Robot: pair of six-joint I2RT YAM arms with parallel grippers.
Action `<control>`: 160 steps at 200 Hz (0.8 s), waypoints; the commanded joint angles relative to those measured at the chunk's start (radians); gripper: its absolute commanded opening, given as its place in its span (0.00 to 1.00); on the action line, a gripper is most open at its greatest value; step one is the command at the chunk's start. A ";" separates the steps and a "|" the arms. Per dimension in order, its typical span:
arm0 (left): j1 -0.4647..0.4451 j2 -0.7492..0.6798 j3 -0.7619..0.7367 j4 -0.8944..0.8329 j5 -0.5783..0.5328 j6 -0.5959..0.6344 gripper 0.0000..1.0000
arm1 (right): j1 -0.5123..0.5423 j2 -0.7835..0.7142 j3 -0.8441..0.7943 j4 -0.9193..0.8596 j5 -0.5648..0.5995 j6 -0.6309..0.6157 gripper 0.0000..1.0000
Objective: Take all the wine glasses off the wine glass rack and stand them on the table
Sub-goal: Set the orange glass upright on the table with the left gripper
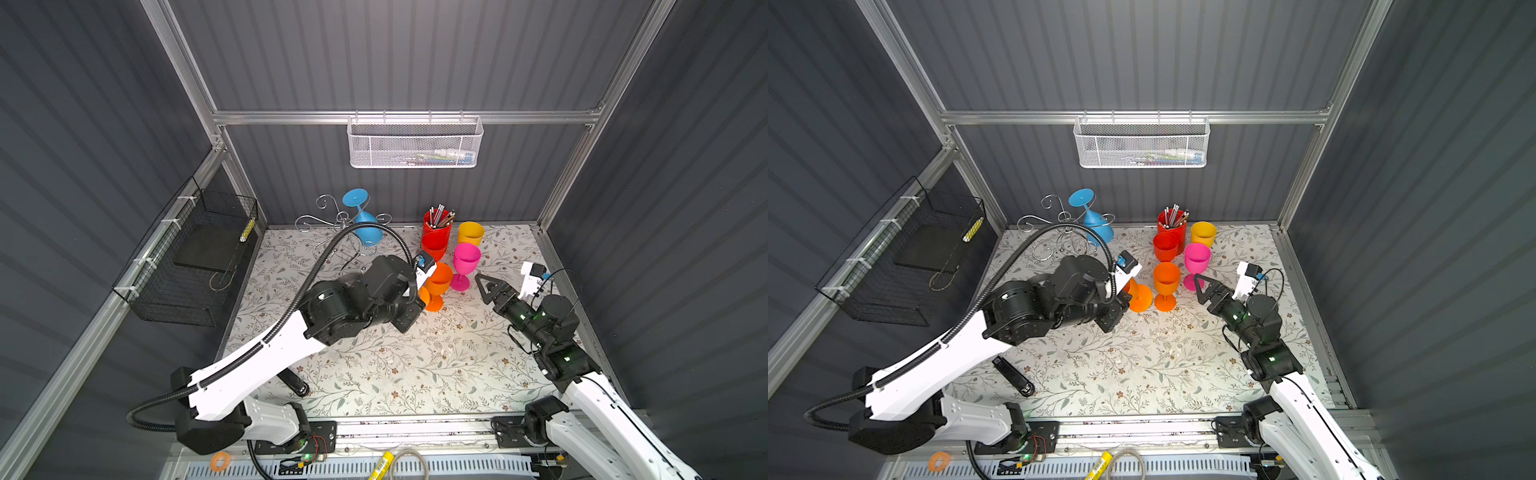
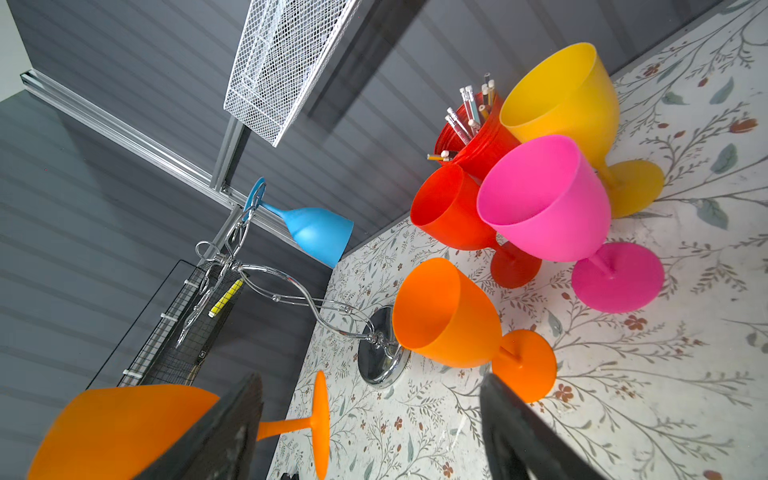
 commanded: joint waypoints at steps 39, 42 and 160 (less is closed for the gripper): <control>0.012 0.134 -0.015 -0.040 -0.067 -0.008 0.00 | -0.003 -0.005 0.030 -0.010 0.000 -0.026 0.84; 0.018 0.138 -0.018 -0.023 -0.062 -0.007 0.00 | -0.003 -0.005 0.030 -0.008 -0.001 -0.024 0.84; 0.101 0.261 -0.154 0.171 0.031 0.001 0.00 | -0.003 -0.021 0.004 -0.017 0.007 -0.047 0.88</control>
